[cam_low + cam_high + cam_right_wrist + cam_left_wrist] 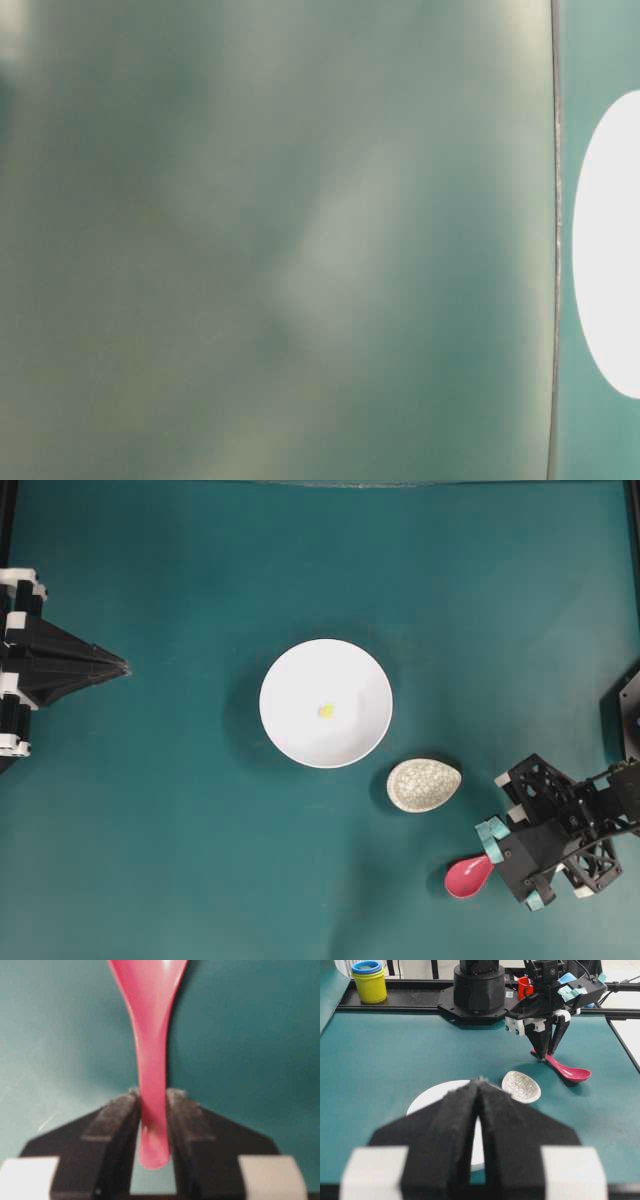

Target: Scoop the yellow hexagonal prism block from the bowl with a spoon using the right arm.

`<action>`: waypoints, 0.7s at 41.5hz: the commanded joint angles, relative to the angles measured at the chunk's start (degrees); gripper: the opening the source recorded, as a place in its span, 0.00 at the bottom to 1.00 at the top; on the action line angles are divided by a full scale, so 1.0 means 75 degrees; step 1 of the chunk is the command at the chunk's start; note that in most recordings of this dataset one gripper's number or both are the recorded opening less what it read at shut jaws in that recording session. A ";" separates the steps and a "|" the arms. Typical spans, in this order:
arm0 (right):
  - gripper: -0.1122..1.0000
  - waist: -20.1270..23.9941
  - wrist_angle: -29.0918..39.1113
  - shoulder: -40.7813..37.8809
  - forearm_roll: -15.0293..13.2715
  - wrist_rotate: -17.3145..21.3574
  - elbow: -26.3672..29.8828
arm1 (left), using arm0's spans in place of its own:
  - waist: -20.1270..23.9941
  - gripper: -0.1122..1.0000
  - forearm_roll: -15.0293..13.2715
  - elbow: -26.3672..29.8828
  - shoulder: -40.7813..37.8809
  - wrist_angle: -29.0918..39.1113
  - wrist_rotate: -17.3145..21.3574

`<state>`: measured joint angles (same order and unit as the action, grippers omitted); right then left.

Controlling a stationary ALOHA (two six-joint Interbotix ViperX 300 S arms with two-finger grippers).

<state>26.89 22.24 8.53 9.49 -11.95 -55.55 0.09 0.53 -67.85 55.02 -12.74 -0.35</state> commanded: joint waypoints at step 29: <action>0.32 -0.0094 0.0527 0.1746 0.0012 0.0070 0.0387 | 0.0023 0.10 0.0023 0.0211 -0.0070 -0.0035 0.0000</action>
<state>26.72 26.37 19.42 9.49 -11.60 -53.44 0.18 0.53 -67.85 55.02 -12.74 -0.35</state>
